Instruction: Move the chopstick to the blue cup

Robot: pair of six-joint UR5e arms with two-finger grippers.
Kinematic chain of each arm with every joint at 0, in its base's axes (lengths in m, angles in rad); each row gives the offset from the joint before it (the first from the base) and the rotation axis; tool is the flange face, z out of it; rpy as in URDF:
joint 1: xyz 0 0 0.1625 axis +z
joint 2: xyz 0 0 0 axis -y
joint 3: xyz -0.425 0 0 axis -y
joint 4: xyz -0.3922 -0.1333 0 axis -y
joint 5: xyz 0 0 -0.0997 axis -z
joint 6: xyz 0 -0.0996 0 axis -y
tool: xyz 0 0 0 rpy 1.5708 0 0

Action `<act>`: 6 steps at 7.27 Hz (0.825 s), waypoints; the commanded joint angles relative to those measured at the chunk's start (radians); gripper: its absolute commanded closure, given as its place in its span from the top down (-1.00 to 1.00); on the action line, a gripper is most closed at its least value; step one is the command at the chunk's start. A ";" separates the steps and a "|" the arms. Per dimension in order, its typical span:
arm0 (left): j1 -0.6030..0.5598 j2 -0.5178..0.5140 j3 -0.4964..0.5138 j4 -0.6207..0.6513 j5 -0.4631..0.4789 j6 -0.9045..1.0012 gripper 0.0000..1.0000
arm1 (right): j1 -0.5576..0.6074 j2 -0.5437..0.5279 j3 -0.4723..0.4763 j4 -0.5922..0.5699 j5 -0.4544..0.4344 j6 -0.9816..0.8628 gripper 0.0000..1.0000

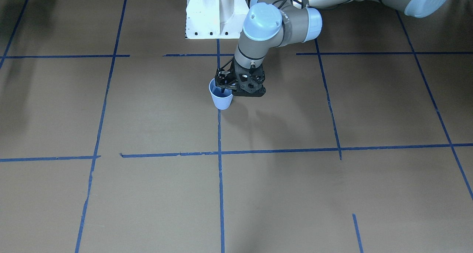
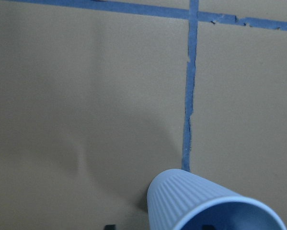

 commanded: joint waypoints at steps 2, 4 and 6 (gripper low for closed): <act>-0.207 0.163 -0.180 0.199 -0.161 0.342 1.00 | -0.029 0.002 0.007 0.079 0.003 0.007 1.00; -0.388 0.363 -0.246 0.225 -0.224 0.647 1.00 | -0.044 0.025 0.013 0.137 0.018 0.113 1.00; -0.592 0.564 -0.237 0.225 -0.235 0.943 1.00 | -0.046 0.032 0.013 0.138 0.031 0.185 1.00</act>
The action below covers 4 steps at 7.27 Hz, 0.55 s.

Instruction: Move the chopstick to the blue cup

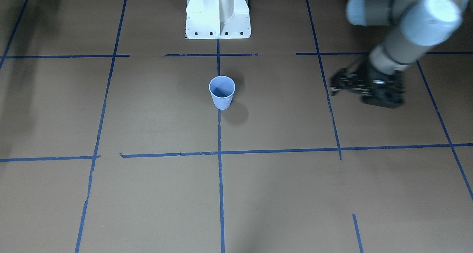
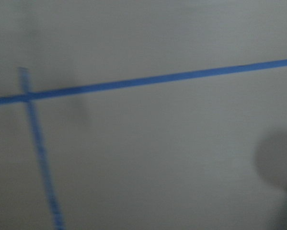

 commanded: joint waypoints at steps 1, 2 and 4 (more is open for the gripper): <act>-0.232 0.205 0.016 0.002 -0.010 0.350 1.00 | -0.002 -0.001 -0.004 0.006 0.006 0.025 1.00; -0.327 0.261 0.063 0.001 -0.014 0.457 1.00 | 0.001 -0.014 -0.001 0.008 0.005 0.010 1.00; -0.442 0.354 0.156 -0.014 -0.072 0.539 1.00 | 0.061 -0.053 -0.022 0.006 -0.007 -0.088 1.00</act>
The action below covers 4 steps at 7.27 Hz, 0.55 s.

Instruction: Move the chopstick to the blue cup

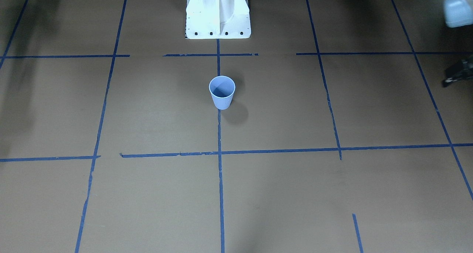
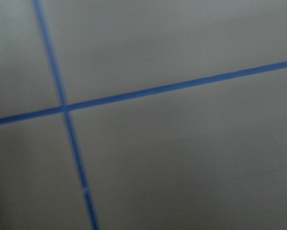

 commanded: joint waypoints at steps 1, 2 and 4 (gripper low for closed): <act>-0.068 0.068 0.055 -0.022 -0.024 0.049 1.00 | 0.070 -0.081 -0.027 0.004 -0.018 -0.063 1.00; -0.067 0.067 0.052 -0.025 -0.024 0.045 1.00 | 0.128 -0.116 -0.030 0.042 -0.058 -0.060 1.00; -0.068 0.067 0.034 -0.026 -0.024 0.048 1.00 | 0.225 -0.090 -0.104 0.182 -0.109 0.062 0.98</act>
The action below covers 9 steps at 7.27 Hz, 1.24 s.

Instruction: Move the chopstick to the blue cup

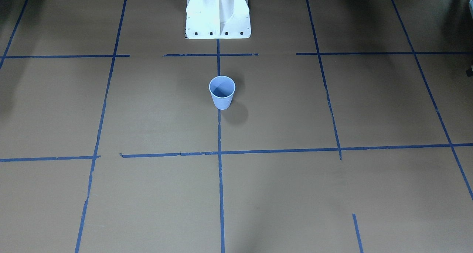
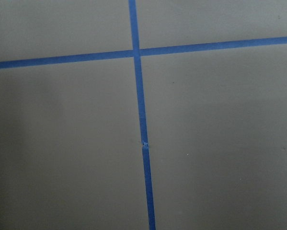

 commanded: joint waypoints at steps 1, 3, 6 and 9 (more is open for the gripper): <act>-0.002 -0.001 -0.017 -0.005 -0.002 0.000 1.00 | 0.061 0.041 -0.145 0.259 -0.079 0.202 0.98; -0.002 0.001 -0.025 -0.010 0.000 0.003 1.00 | 0.060 0.129 -0.401 0.607 -0.149 0.486 0.97; -0.002 0.006 -0.036 -0.011 -0.003 0.004 1.00 | 0.057 0.162 -0.436 0.622 -0.209 0.532 0.97; -0.003 0.007 -0.042 -0.011 -0.003 0.004 1.00 | 0.029 0.188 -0.460 0.621 -0.210 0.530 0.96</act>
